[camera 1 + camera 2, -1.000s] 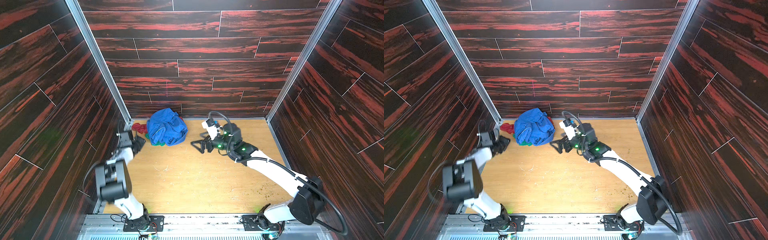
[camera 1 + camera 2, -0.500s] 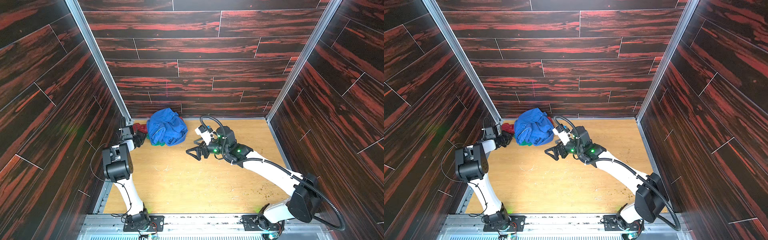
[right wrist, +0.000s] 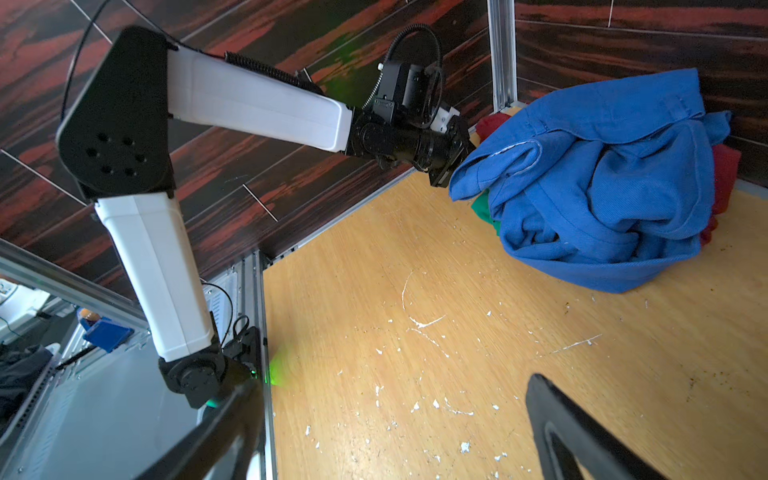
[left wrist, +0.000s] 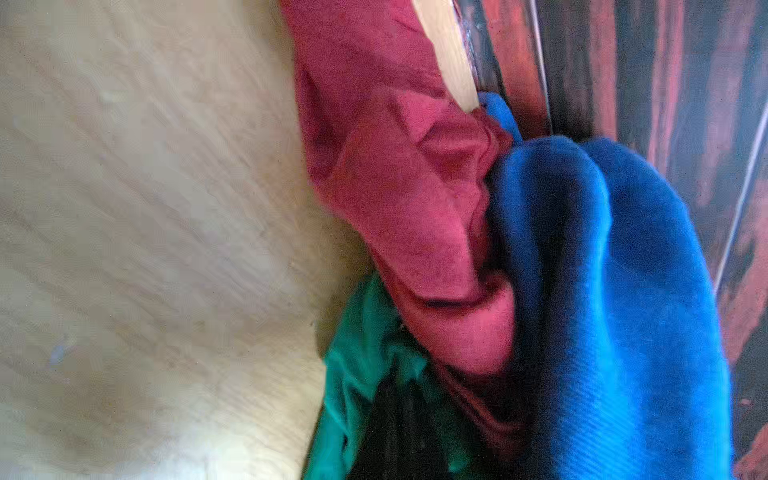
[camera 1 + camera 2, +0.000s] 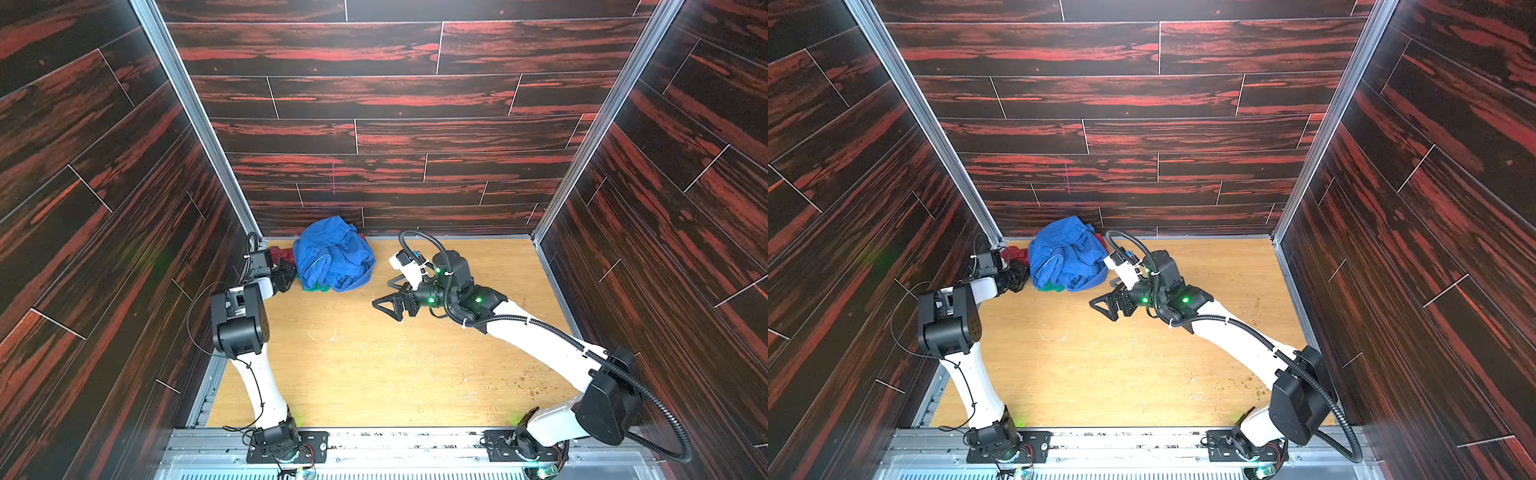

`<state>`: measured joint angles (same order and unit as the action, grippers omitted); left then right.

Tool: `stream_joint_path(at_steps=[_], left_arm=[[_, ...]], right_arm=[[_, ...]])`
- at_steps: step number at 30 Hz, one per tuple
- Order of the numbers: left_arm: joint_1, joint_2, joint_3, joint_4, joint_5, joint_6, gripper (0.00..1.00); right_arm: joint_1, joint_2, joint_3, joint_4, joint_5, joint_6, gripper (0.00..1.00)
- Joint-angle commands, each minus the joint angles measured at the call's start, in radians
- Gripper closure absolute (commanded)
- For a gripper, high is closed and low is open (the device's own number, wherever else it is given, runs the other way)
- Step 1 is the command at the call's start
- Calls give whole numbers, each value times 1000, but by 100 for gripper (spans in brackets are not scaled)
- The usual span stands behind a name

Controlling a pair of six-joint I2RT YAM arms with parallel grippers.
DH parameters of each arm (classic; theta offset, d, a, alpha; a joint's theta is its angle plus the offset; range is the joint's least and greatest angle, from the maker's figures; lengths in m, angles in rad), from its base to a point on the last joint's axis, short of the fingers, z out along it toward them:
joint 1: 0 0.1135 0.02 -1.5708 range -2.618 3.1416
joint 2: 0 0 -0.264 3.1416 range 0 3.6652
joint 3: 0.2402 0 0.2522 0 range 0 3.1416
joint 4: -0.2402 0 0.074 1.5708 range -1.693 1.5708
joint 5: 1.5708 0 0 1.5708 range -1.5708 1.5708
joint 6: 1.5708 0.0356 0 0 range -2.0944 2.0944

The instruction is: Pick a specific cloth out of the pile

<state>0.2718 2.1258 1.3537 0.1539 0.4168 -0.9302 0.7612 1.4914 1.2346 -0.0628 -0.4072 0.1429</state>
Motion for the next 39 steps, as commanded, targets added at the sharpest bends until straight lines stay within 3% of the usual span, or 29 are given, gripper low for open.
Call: stream_joint_path(at_steps=[1,8,10,16,22,25,29,33,39], left_arm=[[-5,-57,-13,47,23,-31,100],[-5,-251,3,0,-19,-21,100],[-6,-290,52,-26,-16,-20,100],[-33,-404,276,-200,-56,58,100],[-128,-448,543,-255,-92,136,100],[-224,-388,785,-370,-28,178,100],[-417,-224,1215,-598,-15,310,100],[-561,-158,1256,-459,16,206,100],[-765,8,1365,-390,92,165,100]], right_arm=[[0,24,23,-52,7,-46,1],[0,5,-6,-41,50,-34,1],[-3,8,-2,-40,121,0,1],[-83,36,3,-58,202,160,1],[-153,9,-38,-72,239,199,1],[-220,-40,-88,-65,240,233,1],[-319,-121,-166,-70,244,255,1],[-408,-221,-225,-130,286,240,1],[-495,-378,-277,-272,395,181,1]])
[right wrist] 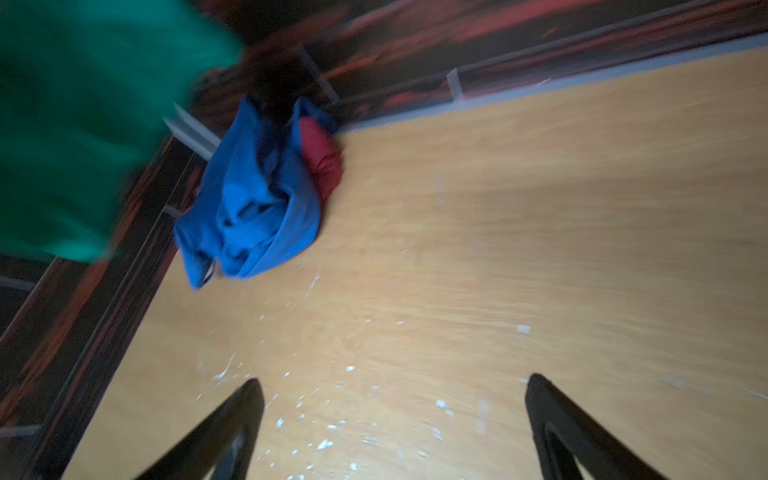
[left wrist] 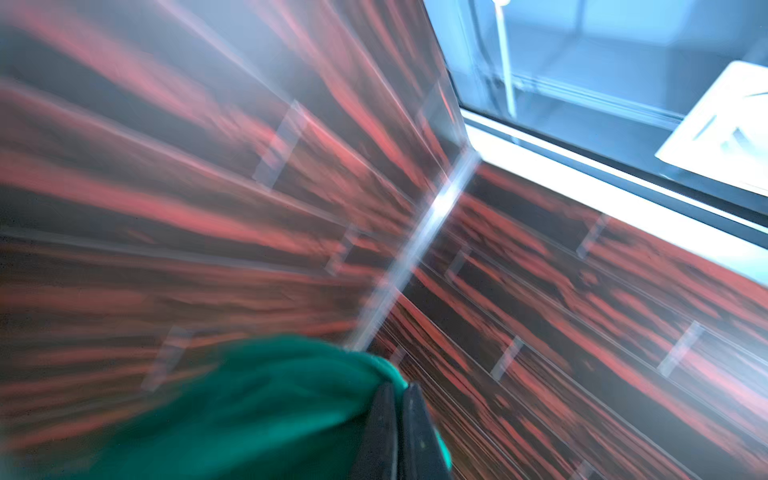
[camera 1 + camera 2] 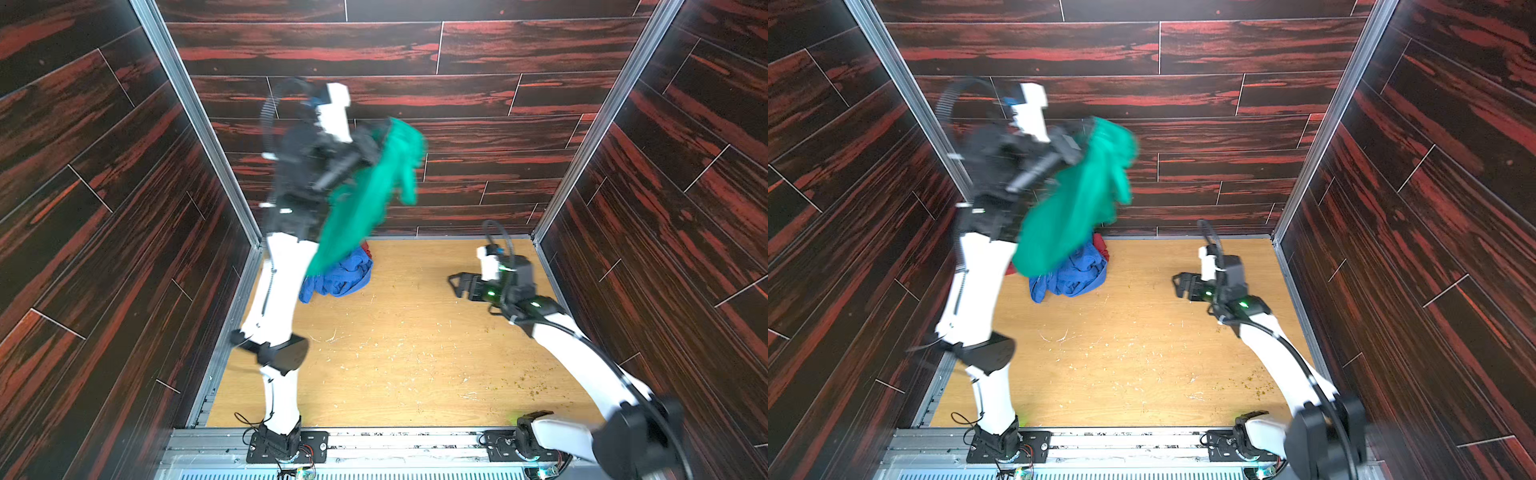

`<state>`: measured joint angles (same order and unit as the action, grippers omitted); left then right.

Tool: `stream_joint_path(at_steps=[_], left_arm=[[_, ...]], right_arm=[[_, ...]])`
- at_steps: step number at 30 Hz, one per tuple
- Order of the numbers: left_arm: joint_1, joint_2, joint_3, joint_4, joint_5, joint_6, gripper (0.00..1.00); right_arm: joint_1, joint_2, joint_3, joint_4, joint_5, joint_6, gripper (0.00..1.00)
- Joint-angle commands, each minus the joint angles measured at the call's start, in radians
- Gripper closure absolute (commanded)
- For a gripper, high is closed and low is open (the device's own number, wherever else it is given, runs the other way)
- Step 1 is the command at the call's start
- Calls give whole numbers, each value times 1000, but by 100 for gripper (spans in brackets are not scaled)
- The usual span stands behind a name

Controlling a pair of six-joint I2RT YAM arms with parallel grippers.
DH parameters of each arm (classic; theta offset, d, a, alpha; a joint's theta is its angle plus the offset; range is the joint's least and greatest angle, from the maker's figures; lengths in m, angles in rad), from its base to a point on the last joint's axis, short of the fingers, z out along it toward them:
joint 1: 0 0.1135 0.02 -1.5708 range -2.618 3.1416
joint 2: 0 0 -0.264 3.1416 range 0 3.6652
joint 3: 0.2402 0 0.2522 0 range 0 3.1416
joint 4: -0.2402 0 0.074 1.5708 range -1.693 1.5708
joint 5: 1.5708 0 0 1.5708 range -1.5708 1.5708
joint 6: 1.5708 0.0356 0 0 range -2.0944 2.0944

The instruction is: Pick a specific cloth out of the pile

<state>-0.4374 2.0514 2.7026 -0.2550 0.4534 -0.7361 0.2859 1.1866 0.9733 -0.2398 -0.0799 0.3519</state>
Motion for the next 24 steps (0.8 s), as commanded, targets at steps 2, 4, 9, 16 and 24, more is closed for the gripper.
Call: stream_joint_path(at_steps=[2,4,9,16,24], left_arm=[[-93,113,19,-14,41,-8,100],[-115,138,-3,-70,27,22,100],[-164,151,-186,-175,-3,122,100],[-184,25,-534,-213,-51,263,50],[-185,-352,-1024,-369,-162,480,1]], right_arm=[[-28,-110,-25,-131,93,-42,1],[-31,-141,-30,-160,121,-52,1],[-33,-175,-41,-218,174,-58,1],[-54,-111,-69,-225,170,-24,1],[-210,97,-99,-155,-7,75,6]])
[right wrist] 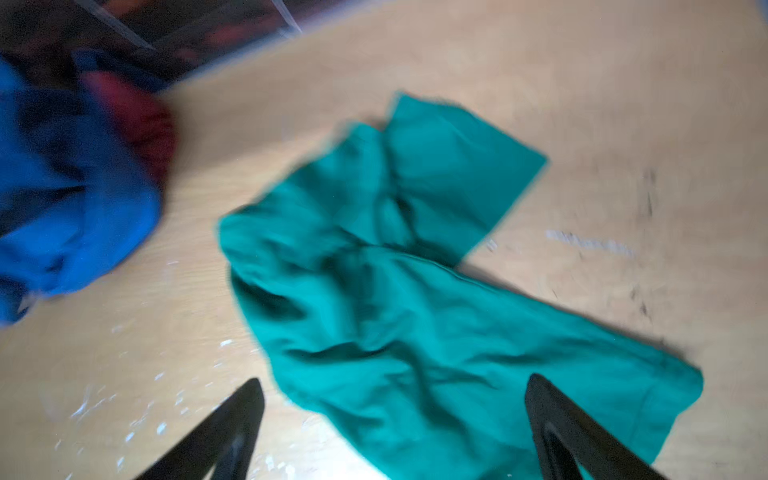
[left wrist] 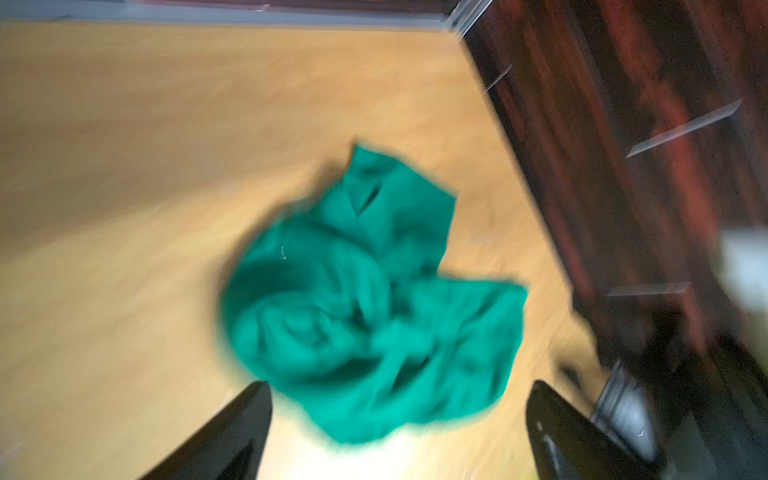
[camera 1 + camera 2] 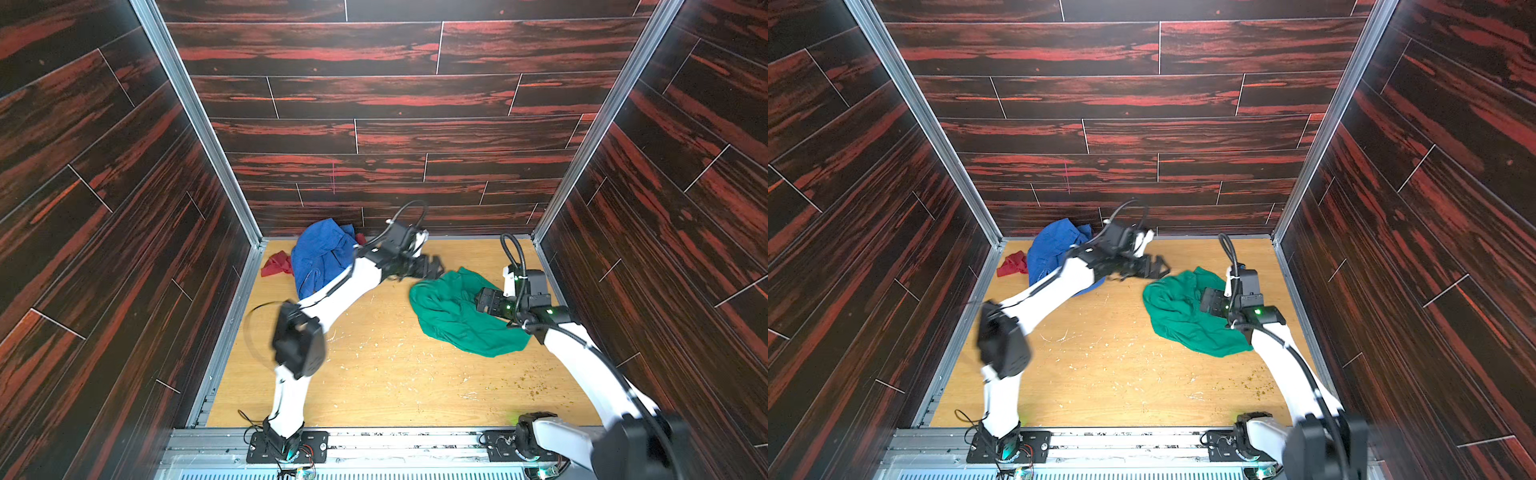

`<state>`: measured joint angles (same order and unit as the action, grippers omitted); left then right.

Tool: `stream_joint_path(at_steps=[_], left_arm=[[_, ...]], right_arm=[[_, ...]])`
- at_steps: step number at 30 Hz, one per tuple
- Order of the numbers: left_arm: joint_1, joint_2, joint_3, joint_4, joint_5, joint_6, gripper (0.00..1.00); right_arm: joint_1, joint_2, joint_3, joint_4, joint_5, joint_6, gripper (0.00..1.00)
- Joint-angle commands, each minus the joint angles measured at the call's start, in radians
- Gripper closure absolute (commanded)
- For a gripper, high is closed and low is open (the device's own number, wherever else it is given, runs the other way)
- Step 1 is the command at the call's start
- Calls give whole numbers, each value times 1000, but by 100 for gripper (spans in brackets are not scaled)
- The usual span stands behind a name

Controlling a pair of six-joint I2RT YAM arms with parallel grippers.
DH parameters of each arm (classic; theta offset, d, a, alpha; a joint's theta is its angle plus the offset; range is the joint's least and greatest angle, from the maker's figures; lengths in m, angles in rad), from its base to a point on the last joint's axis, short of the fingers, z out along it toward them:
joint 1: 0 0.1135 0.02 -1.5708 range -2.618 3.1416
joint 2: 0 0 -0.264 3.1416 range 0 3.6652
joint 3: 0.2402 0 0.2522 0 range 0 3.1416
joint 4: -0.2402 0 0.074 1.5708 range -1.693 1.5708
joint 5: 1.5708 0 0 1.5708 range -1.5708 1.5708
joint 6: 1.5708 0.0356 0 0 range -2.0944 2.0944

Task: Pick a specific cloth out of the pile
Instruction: 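Grasp the green cloth's edge with the right gripper while the left gripper withdraws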

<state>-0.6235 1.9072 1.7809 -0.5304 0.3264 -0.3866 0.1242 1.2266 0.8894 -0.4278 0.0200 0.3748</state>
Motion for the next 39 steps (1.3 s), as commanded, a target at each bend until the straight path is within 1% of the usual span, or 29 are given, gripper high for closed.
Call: stream_joint_path(at_steps=[1,3,5,7,9,11,15,20,22,25,28,31,36,38,39], left_arm=[[3,-249,-167,-107,-28,146,1],[2,-340,-312,-132,-12,175,1],[-1,-405,-426,-170,-23,186,1],[-5,-457,-499,-212,-54,195,1],[-7,-514,-563,-192,-87,172,1],[-7,-555,-596,-154,-96,145,1],[-7,-592,-622,-95,-92,112,1],[-7,-586,-629,-66,-103,98,1],[-8,-591,-631,-54,-100,87,1],[-8,-604,-641,13,-96,70,1],[-8,-611,-652,47,-107,60,1],[-8,-609,-657,53,-129,57,1],[-7,-621,-671,63,-149,52,1],[-8,-630,-675,61,-157,53,1],[-8,-637,-678,63,-160,54,1]], right_arm=[[-59,94,-9,43,-137,49,7],[-70,185,21,63,-170,37,9],[-80,266,55,89,-166,41,11],[-109,342,104,113,-155,59,13],[-145,423,175,121,-124,73,16],[-170,509,263,94,-94,58,20],[-175,674,435,-12,25,-20,21],[-174,830,556,-70,41,-69,22],[-173,860,578,-77,46,-77,22],[-172,895,612,-99,29,-91,24],[-162,923,646,-134,11,-112,29],[-143,938,667,-165,26,-136,33],[-103,993,738,-246,98,-185,47],[-97,1011,752,-259,101,-188,49],[-97,1016,755,-262,92,-188,52]])
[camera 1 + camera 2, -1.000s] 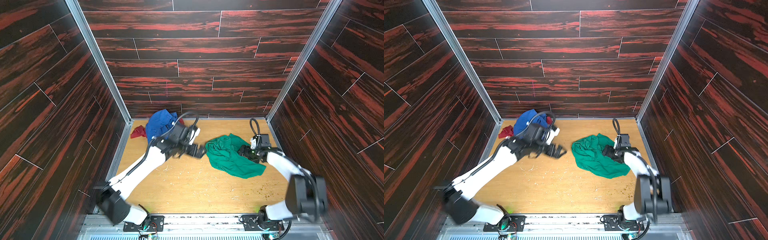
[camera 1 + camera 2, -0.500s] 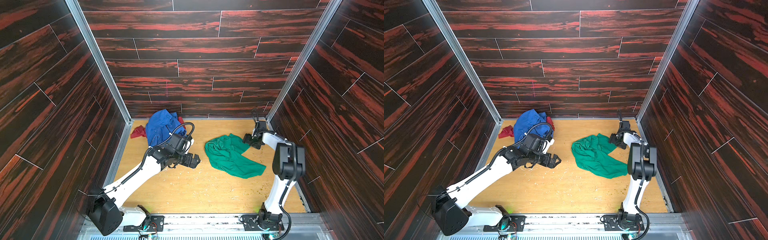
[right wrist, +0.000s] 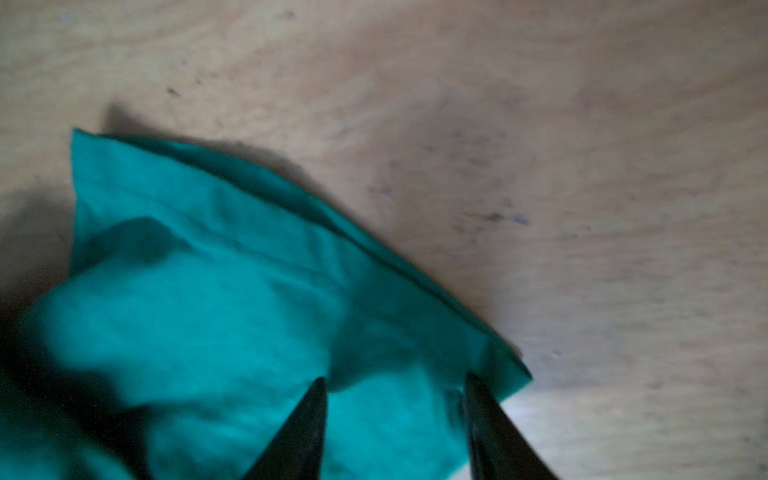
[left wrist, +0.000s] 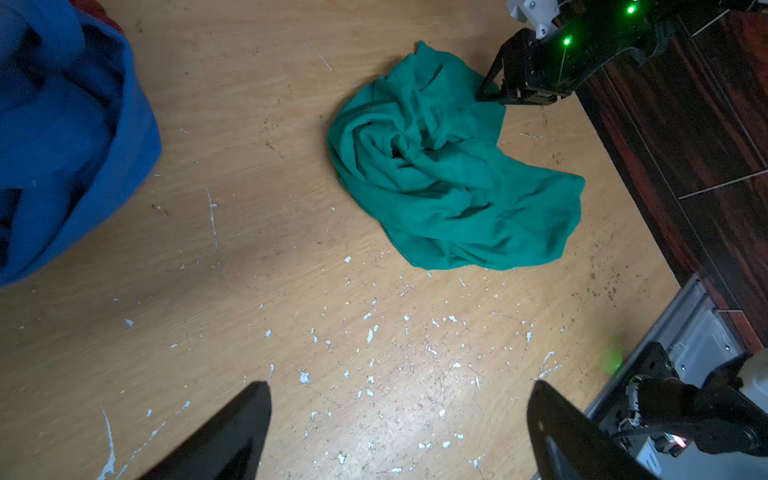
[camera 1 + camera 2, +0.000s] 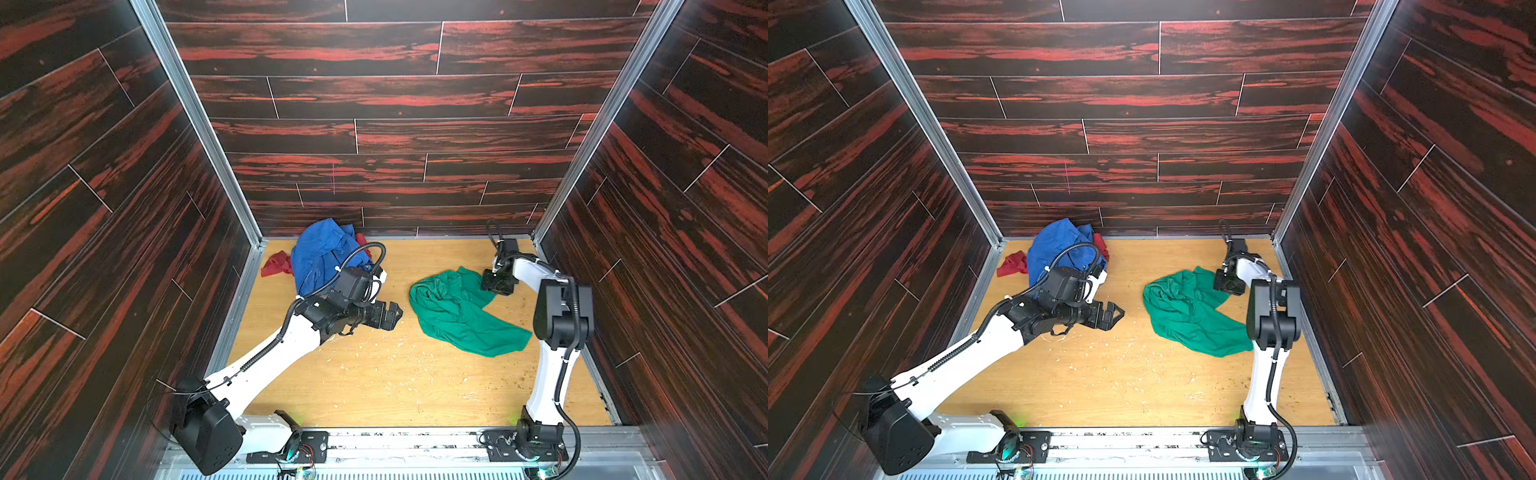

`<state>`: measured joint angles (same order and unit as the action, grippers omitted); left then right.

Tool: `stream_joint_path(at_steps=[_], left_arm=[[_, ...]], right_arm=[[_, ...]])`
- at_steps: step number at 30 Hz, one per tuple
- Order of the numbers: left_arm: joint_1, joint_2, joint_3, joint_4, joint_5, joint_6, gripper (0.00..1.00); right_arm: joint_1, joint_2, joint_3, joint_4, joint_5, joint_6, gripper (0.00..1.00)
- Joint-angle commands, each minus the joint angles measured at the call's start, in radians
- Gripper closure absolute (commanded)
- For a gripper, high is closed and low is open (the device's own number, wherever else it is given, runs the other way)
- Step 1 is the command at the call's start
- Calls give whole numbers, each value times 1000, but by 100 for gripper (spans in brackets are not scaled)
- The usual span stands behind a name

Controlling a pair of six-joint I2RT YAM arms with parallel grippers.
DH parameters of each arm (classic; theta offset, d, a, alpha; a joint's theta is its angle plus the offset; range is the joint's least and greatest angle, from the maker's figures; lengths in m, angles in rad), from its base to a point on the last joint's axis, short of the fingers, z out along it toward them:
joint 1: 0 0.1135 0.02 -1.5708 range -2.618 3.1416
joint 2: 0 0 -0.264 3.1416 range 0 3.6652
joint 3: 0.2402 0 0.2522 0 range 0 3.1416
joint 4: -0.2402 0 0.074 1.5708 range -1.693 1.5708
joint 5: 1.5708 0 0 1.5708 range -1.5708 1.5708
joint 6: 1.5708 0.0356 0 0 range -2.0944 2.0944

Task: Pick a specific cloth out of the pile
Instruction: 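Grasp the green cloth's edge with the right gripper while the left gripper withdraws, then lift the green cloth high with the right gripper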

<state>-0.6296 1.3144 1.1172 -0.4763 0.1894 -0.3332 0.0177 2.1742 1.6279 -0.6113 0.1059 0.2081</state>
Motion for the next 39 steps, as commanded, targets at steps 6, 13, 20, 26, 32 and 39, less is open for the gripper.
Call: stream_joint_path(at_steps=[6,13,20,26,32,39], left_arm=[[-2,-68,-32,8,-46,1,1],[-2,-69,-19,16,-50,5,1],[-2,-91,-32,81,-19,-3,1],[-2,-87,-54,118,-8,-13,1],[-2,-102,-82,154,-8,-22,1],[-2,-110,-96,161,-13,-18,1]], right_arm=[[11,53,21,-67,-36,-19,100],[-29,-106,247,-81,-393,22,100],[-139,-128,891,-198,-434,110,100],[-178,-158,1092,-29,-429,187,100],[-181,-271,1000,227,-393,275,100],[-188,-217,1061,274,-513,390,100]])
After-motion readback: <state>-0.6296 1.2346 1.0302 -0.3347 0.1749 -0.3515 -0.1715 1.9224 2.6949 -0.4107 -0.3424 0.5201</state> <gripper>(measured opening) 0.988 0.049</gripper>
